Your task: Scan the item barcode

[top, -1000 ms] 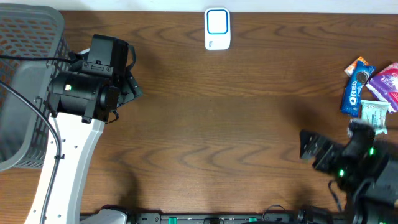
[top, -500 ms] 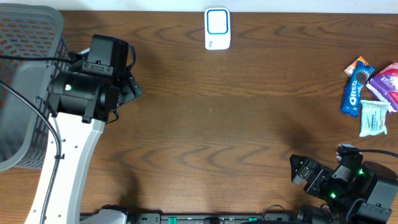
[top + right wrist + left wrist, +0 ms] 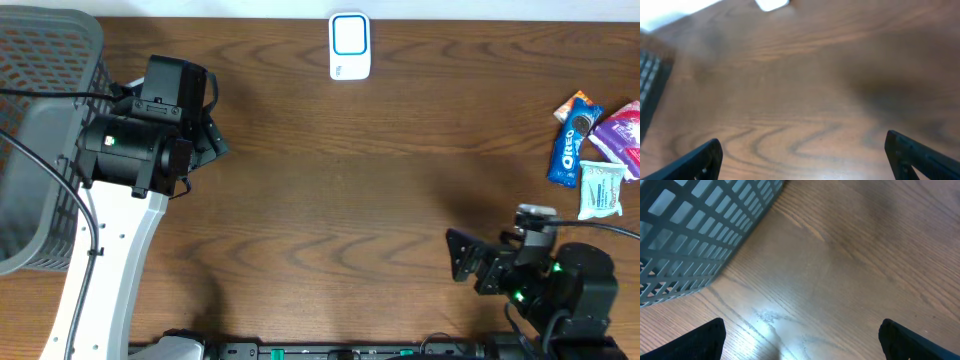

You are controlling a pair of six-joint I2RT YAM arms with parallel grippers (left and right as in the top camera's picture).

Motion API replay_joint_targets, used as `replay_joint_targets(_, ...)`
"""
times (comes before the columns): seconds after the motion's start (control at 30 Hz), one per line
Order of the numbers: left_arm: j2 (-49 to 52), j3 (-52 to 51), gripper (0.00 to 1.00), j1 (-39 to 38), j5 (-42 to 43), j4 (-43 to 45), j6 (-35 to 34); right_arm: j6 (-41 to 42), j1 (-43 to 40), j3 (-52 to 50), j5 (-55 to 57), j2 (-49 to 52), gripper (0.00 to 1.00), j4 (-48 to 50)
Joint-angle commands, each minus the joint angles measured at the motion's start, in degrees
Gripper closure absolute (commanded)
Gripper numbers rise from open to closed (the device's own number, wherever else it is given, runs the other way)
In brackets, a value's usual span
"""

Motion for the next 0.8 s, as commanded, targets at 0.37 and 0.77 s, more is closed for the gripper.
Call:
replay_joint_targets(0.37, 0.22, 0.44, 0.02, 0.17, -1.14, -0.24, 0.59, -10.14, 2.93, -24.72, 0.57, -18.08, 0.01, 30.64)
replay_joint_targets(0.77, 0.22, 0.44, 0.02, 0.17, -1.14, -0.24, 0.59, -10.12, 1.75, -37.81, 6.01, -25.68, 0.01, 47.8)
